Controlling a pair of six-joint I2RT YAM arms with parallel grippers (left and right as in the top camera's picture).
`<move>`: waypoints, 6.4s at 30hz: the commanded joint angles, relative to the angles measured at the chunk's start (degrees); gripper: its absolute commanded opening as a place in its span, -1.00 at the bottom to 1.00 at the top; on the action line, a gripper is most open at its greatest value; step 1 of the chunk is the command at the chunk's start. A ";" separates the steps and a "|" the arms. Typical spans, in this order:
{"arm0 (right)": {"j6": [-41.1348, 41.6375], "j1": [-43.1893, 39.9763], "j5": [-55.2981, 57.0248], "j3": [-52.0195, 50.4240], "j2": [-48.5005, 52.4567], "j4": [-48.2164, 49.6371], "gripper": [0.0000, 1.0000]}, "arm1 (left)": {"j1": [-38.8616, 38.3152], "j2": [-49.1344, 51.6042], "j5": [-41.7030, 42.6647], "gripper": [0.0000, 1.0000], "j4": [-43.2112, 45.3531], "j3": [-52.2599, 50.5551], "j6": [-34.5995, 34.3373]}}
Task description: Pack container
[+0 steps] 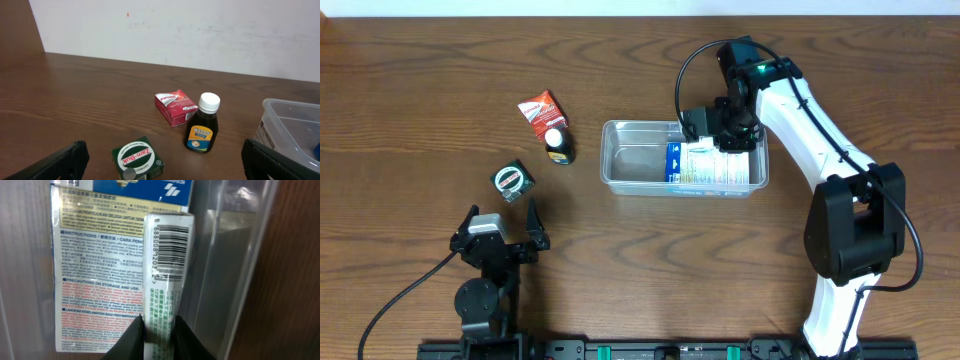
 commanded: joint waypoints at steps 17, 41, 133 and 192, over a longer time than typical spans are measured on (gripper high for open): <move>1.86 -1.57 -0.37 -0.48 0.28 0.42 -0.38 | 0.26 -0.31 -0.02 0.96 -2.19 -0.90 0.57; 3.96 1.18 -0.31 0.61 -11.54 0.52 0.21 | 0.26 -0.31 -0.04 0.96 -2.19 -0.90 0.57; 59.06 -30.08 9.73 0.37 -21.99 6.95 0.98 | -4.90 108.85 -4.83 0.99 -31.65 91.71 -16.61; 59.06 -30.08 9.73 0.37 -21.99 6.95 0.98 | -5.49 124.69 -5.86 0.18 -35.04 91.69 -18.84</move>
